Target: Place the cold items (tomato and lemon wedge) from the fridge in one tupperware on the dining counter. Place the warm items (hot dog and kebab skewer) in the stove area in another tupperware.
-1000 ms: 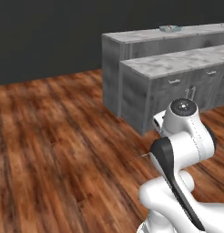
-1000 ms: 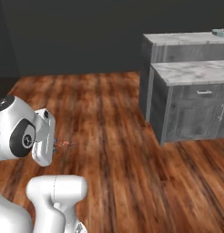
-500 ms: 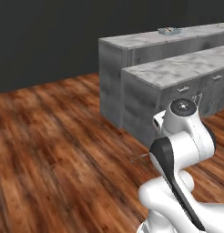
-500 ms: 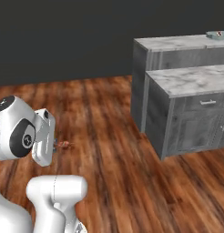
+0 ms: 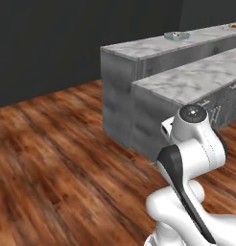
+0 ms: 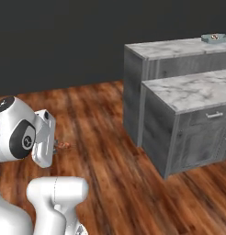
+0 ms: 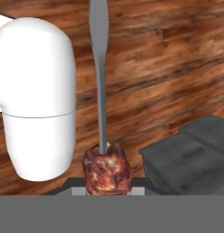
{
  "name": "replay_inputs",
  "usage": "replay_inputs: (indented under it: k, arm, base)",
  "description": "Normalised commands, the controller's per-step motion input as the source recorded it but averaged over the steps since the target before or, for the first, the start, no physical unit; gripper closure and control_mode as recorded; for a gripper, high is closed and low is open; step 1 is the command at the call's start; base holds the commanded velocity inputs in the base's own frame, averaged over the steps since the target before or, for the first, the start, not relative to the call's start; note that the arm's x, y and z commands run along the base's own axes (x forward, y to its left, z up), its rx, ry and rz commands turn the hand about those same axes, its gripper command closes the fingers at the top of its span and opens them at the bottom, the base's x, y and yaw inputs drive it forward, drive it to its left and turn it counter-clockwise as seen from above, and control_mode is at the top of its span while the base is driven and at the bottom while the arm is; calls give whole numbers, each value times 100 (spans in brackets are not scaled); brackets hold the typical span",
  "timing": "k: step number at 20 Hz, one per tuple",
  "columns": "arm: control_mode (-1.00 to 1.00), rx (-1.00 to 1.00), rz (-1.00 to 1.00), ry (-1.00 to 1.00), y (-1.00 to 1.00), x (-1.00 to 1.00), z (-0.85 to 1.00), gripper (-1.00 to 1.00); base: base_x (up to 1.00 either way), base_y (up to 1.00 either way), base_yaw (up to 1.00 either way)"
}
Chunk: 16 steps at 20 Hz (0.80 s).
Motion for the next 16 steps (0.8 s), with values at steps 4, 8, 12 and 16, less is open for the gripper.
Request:
replay_inputs:
  k: [4, 8, 12, 16]
  arm:
    - [100, 0, 0, 0, 0, 0, 0, 100]
    - [100, 0, 0, 0, 0, 0, 0, 100]
    - [100, 0, 0, 0, 0, 0, 0, 100]
    - [100, 0, 0, 0, 0, 0, 0, 100]
  base:
    - [100, 29, -19]
    - [100, 34, -19]
    - [100, 46, -24]
    - [100, 58, -31]
